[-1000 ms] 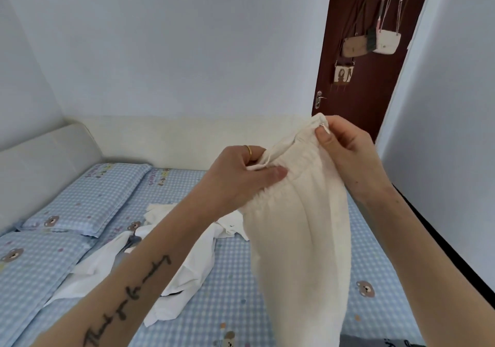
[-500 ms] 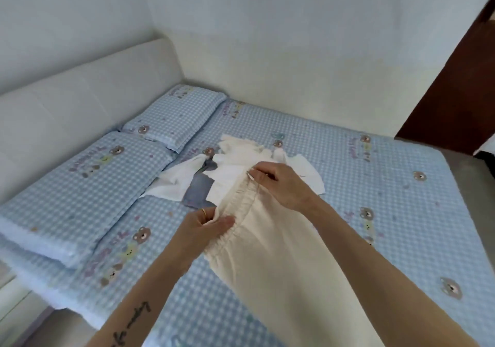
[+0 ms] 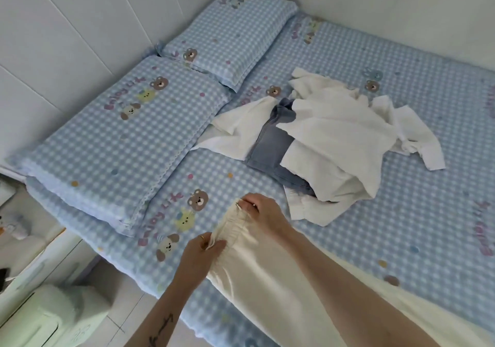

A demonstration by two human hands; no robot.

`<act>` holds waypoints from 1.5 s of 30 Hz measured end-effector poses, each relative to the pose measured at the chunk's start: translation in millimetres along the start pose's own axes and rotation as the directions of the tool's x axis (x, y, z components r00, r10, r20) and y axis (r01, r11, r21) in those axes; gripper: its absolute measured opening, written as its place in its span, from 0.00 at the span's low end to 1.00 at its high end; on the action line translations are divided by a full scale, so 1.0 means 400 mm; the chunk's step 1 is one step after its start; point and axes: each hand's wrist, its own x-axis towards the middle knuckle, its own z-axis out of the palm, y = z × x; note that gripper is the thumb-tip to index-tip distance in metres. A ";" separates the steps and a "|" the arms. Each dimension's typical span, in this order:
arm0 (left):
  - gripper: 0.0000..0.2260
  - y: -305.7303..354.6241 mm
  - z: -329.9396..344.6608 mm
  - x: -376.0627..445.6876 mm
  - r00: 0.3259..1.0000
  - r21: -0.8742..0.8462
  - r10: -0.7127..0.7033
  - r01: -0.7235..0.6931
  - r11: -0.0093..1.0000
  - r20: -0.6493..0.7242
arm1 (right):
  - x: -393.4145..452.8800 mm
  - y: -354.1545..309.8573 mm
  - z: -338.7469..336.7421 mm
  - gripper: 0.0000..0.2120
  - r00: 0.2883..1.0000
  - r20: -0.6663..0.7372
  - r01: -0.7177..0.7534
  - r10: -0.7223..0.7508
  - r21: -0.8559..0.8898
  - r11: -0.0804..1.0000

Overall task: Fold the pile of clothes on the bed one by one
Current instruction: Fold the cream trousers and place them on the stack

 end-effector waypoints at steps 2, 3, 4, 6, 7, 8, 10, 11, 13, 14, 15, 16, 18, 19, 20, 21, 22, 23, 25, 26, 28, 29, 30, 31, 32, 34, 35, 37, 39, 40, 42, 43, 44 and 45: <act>0.09 -0.069 -0.028 0.104 0.999 0.043 -0.043 0.043 0.998 -0.010 | 0.098 0.040 0.094 0.11 0.999 0.025 -0.029 0.029 -0.002 1.000; 0.09 -0.103 -0.037 0.154 0.998 0.060 -0.056 0.057 0.997 -0.011 | 0.143 0.063 0.138 0.11 0.999 0.031 -0.043 0.043 -0.003 0.999; 0.10 -0.137 -0.045 0.202 0.998 0.080 -0.065 0.066 0.995 -0.014 | 0.186 0.086 0.180 0.11 0.998 0.035 -0.054 0.054 -0.006 0.999; 0.12 -0.190 -0.053 0.278 0.997 0.126 -0.080 0.082 0.989 -0.021 | 0.256 0.130 0.252 0.12 0.996 0.045 -0.070 0.071 -0.023 0.997; 0.11 -0.216 -0.054 0.313 0.996 0.153 -0.087 0.090 0.984 -0.022 | 0.290 0.155 0.288 0.12 0.996 0.048 -0.076 0.077 -0.030 0.997; 0.10 -0.242 -0.054 0.346 0.995 0.179 -0.096 0.098 0.979 -0.022 | 0.319 0.180 0.322 0.12 0.996 0.047 -0.078 0.080 -0.038 0.996; 0.09 -0.282 -0.054 0.393 0.994 0.227 -0.106 0.110 0.968 -0.028 | 0.365 0.224 0.377 0.11 0.995 0.040 -0.086 0.088 -0.064 0.994; 0.09 -0.301 -0.053 0.410 0.993 0.251 -0.114 0.118 0.961 -0.033 | 0.383 0.241 0.403 0.11 0.995 0.042 -0.091 0.095 -0.077 0.993; 0.10 -0.331 -0.053 0.434 0.991 0.295 -0.131 0.136 0.946 -0.037 | 0.408 0.260 0.440 0.11 0.993 0.056 -0.093 0.099 -0.104 0.990; 0.10 -0.341 -0.050 0.444 0.988 0.315 -0.146 0.152 0.937 -0.041 | 0.410 0.266 0.448 0.11 0.994 0.058 -0.084 0.091 -0.114 0.990; 0.08 -0.343 -0.048 0.447 0.984 0.348 -0.167 0.176 0.921 -0.055 | 0.403 0.268 0.449 0.11 0.997 0.044 -0.063 0.069 -0.122 0.991; 0.06 -0.340 -0.038 0.448 0.982 0.428 -0.166 0.191 0.884 -0.095 | 0.382 0.278 0.439 0.12 0.999 0.004 -0.039 0.040 -0.146 0.989; 0.10 -0.325 -0.007 0.446 0.969 0.664 0.007 0.163 0.730 -0.245 | 0.295 0.319 0.391 0.14 0.992 -0.127 -0.034 0.004 -0.238 0.971; 0.14 -0.308 0.026 0.441 0.954 0.740 0.155 0.090 0.666 -0.256 | 0.231 0.354 0.350 0.15 0.978 -0.206 -0.064 0.009 -0.263 0.963; 0.16 -0.290 0.063 0.436 0.924 0.786 0.327 -0.048 0.617 -0.200 | 0.160 0.393 0.307 0.15 0.960 -0.279 -0.113 0.032 -0.277 0.954; 0.16 -0.260 0.113 0.430 0.875 0.801 0.476 -0.222 0.556 -0.087 | 0.078 0.440 0.258 0.14 0.938 -0.337 -0.190 0.084 -0.296 0.936; 0.15 -0.233 0.167 0.428 0.801 0.790 0.596 -0.404 0.461 0.062 | -0.004 0.486 0.211 0.12 0.913 -0.377 -0.280 0.153 -0.308 0.909; 0.15 -0.207 0.223 0.428 0.711 0.756 0.668 -0.556 0.344 0.219 | -0.084 0.529 0.168 0.10 0.884 -0.410 -0.369 0.226 -0.312 0.875; 0.13 -0.164 0.309 0.437 0.586 0.671 0.660 -0.723 0.165 0.469 | -0.211 0.598 0.106 0.11 0.844 -0.421 -0.489 0.334 -0.344 0.802; 0.15 -0.149 0.342 0.443 0.566 0.645 0.610 -0.755 0.116 0.554 | -0.262 0.627 0.082 0.12 0.842 -0.404 -0.512 0.358 -0.386 0.768; 0.19 -0.132 0.377 0.456 0.605 0.661 0.483 -0.747 0.068 0.633 | -0.339 0.670 0.046 0.14 0.855 -0.364 -0.513 0.371 -0.480 0.712; 0.18 -0.127 0.384 0.458 0.614 0.668 0.452 -0.742 0.054 0.646 | -0.367 0.688 0.032 0.14 0.860 -0.364 -0.505 0.357 -0.511 0.696; 0.16 -0.127 0.383 0.463 0.608 0.670 0.462 -0.741 0.040 0.645 | -0.382 0.703 0.022 0.14 0.863 -0.377 -0.498 0.336 -0.524 0.691; 0.13 -0.124 0.386 0.465 0.593 0.666 0.486 -0.746 0.030 0.642 | -0.392 0.715 0.010 0.12 0.858 -0.400 -0.501 0.322 -0.513 0.697; 0.10 -0.121 0.389 0.469 0.580 0.664 0.520 -0.747 0.033 0.627 | -0.389 0.725 0.000 0.10 0.852 -0.423 -0.502 0.309 -0.489 0.713; 0.02 -0.114 0.393 0.477 0.593 0.698 0.601 -0.712 0.079 0.537 | -0.366 0.741 -0.025 0.06 0.843 -0.468 -0.477 0.263 -0.427 0.768; 0.04 -0.112 0.391 0.482 0.626 0.732 0.621 -0.671 0.121 0.472 | -0.349 0.748 -0.038 0.05 0.841 -0.483 -0.458 0.244 -0.395 0.797; 0.06 -0.104 0.403 0.483 0.681 0.775 0.605 -0.611 0.160 0.412 | -0.350 0.775 -0.072 0.06 0.832 -0.472 -0.475 0.291 -0.337 0.813; 0.06 -0.099 0.438 0.467 0.673 0.767 0.600 -0.625 0.147 0.433 | -0.403 0.819 -0.113 0.11 0.800 -0.441 -0.556 0.407 -0.291 0.779; 0.08 -0.098 0.461 0.456 0.646 0.749 0.605 -0.652 0.121 0.465 | -0.443 0.844 -0.130 0.13 0.770 -0.439 -0.604 0.463 -0.267 0.751; 0.15 -0.093 0.529 0.429 0.591 0.703 0.598 -0.708 0.064 0.541 | -0.546 0.900 -0.175 0.12 0.708 -0.449 -0.686 0.546 -0.251 0.683; 0.17 -0.088 0.563 0.416 0.573 0.685 0.596 -0.727 0.054 0.562 | -0.590 0.926 -0.197 0.10 0.687 -0.453 -0.711 0.569 -0.259 0.653; 0.16 -0.085 0.597 0.407 0.575 0.680 0.594 -0.730 0.062 0.563 | -0.622 0.951 -0.219 0.08 0.671 -0.460 -0.729 0.582 -0.267 0.630; 0.15 -0.081 0.620 0.404 0.600 0.696 0.582 -0.714 0.080 0.549 | -0.636 0.971 -0.238 0.05 0.665 -0.473 -0.734 0.578 -0.272 0.622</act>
